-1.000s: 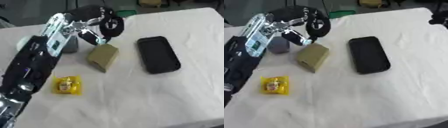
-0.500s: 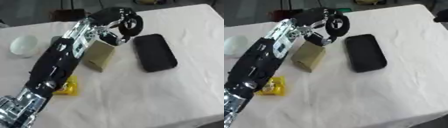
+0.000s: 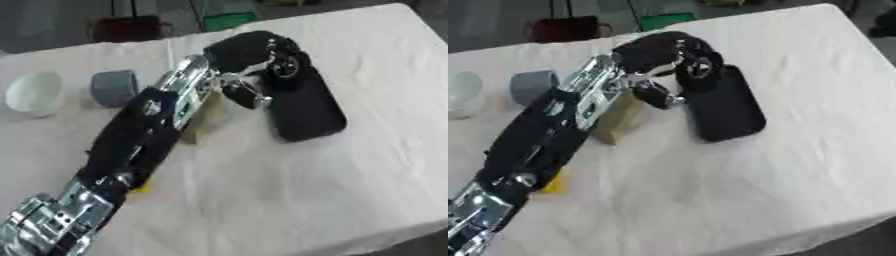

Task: Pick up objects on the table and place them in the box.

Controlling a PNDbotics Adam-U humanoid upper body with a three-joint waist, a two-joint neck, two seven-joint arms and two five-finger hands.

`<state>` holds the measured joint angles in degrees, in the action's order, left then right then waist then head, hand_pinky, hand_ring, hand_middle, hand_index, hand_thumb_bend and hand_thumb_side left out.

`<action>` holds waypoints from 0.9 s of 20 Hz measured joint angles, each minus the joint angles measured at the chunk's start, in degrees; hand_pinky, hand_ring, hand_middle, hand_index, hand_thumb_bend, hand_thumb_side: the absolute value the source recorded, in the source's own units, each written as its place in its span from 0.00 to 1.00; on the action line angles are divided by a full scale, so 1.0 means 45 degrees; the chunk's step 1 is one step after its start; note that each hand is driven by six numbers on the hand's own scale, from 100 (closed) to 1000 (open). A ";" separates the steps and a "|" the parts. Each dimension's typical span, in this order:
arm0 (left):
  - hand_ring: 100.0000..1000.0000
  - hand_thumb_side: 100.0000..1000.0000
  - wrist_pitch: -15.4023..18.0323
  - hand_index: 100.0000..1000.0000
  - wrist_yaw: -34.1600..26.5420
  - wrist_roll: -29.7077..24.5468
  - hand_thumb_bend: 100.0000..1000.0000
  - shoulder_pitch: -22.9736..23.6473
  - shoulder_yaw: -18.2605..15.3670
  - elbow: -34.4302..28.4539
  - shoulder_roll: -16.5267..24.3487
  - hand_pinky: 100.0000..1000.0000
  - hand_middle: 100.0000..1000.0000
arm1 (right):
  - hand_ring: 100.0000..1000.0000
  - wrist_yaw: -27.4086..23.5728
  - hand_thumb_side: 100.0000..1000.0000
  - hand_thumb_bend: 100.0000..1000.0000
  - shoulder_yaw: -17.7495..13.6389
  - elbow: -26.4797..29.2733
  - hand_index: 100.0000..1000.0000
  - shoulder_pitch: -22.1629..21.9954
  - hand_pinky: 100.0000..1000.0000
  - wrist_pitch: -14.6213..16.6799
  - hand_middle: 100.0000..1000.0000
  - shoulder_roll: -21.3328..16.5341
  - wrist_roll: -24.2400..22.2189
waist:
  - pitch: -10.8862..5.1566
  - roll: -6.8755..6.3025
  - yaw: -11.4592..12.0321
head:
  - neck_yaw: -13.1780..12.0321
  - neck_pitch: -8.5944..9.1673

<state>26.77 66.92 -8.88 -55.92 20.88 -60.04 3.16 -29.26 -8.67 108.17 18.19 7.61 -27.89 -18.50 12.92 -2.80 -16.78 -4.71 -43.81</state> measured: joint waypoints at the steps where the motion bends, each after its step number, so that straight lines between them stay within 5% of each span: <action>1: 0.87 0.12 0.0055 0.54 0.0150 0.0032 0.00 0.0023 0.0023 0.0081 -0.0074 0.93 0.80 | 0.64 0.0000 0.73 0.00 0.0019 0.0023 0.87 0.0002 0.65 -0.0004 0.79 0.0003 -0.0014 | 0.0026 0.0002 -0.0037 | -0.0015 0.0002; 9: 0.87 0.13 0.0372 0.60 0.1326 0.0320 0.00 0.0278 0.0072 0.0646 -0.0514 0.93 0.80 | 0.64 -0.0001 0.73 0.00 0.0055 0.0041 0.87 0.0057 0.65 0.0007 0.79 0.0101 -0.0078 | 0.0117 0.0008 -0.0184 | -0.0052 0.0007; 15: 0.86 0.13 0.0086 0.74 0.2062 0.0798 0.00 0.0279 -0.0096 0.0916 -0.0610 0.92 0.80 | 0.64 -0.0001 0.73 0.00 0.0056 0.0085 0.87 0.0076 0.65 -0.0021 0.79 0.0114 -0.0127 | 0.0130 -0.0014 -0.0271 | -0.0052 0.0063; 16: 0.86 0.16 0.0017 0.84 0.2148 0.0881 0.00 0.0279 -0.0143 0.0955 -0.0610 0.92 0.80 | 0.64 -0.0001 0.73 0.00 0.0056 0.0103 0.87 0.0095 0.65 -0.0023 0.79 0.0115 -0.0129 | 0.0132 -0.0016 -0.0273 | -0.0052 0.0085; 17: 0.86 0.16 -0.0096 0.84 0.2246 0.0951 0.00 0.0272 -0.0209 0.0989 -0.0610 0.92 0.80 | 0.64 -0.0001 0.73 0.00 0.0057 0.0106 0.87 0.0100 0.65 -0.0025 0.79 0.0122 -0.0133 | 0.0136 -0.0016 -0.0286 | -0.0052 0.0109; 18: 0.87 0.26 -0.0222 0.90 0.2343 0.0994 0.00 0.0262 -0.0269 0.1028 -0.0610 0.93 0.81 | 0.64 -0.0001 0.73 0.00 0.0059 0.0109 0.87 0.0102 0.65 -0.0026 0.79 0.0141 -0.0137 | 0.0140 -0.0016 -0.0318 | -0.0052 0.0115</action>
<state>25.77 77.46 -4.41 -54.75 19.66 -55.41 0.41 -29.27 -8.40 108.66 18.65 7.49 -27.26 -19.11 13.55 -2.87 -18.21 -4.95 -43.29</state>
